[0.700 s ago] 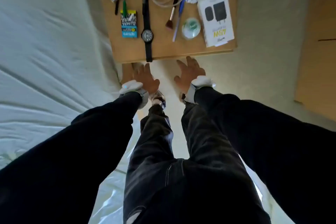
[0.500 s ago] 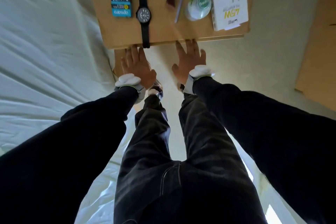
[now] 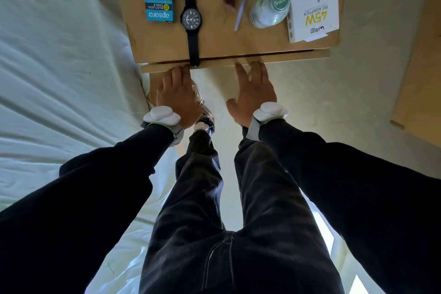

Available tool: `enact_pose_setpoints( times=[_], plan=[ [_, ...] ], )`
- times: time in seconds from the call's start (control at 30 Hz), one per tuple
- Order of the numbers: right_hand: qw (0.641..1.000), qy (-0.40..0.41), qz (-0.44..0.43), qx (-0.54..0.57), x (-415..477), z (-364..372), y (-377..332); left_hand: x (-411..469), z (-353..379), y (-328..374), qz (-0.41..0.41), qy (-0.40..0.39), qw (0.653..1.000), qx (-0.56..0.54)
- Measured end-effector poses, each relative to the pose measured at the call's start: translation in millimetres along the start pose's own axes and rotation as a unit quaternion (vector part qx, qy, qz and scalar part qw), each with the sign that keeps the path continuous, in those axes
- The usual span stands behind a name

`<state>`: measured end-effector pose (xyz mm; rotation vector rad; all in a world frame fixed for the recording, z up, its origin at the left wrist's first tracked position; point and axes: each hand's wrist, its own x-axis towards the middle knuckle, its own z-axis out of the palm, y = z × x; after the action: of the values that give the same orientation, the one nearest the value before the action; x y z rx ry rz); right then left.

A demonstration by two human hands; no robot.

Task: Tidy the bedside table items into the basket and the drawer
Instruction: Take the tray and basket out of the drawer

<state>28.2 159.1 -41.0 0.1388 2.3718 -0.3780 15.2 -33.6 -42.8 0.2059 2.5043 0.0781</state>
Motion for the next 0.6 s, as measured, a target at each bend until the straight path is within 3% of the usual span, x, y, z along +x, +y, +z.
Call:
enact_pose_setpoints(
  times=[0.4,0.6],
  plan=[
    [0.998,-0.012,-0.007,-0.06,-30.9,14.3,6.3,-33.7,21.4,4.9,0.003,-0.041,0.998,0.045],
    [0.999,-0.007,-0.001,-0.032,-43.7,32.8,9.5,-41.0,32.2,6.7,0.007,-0.084,0.996,0.025]
  ],
)
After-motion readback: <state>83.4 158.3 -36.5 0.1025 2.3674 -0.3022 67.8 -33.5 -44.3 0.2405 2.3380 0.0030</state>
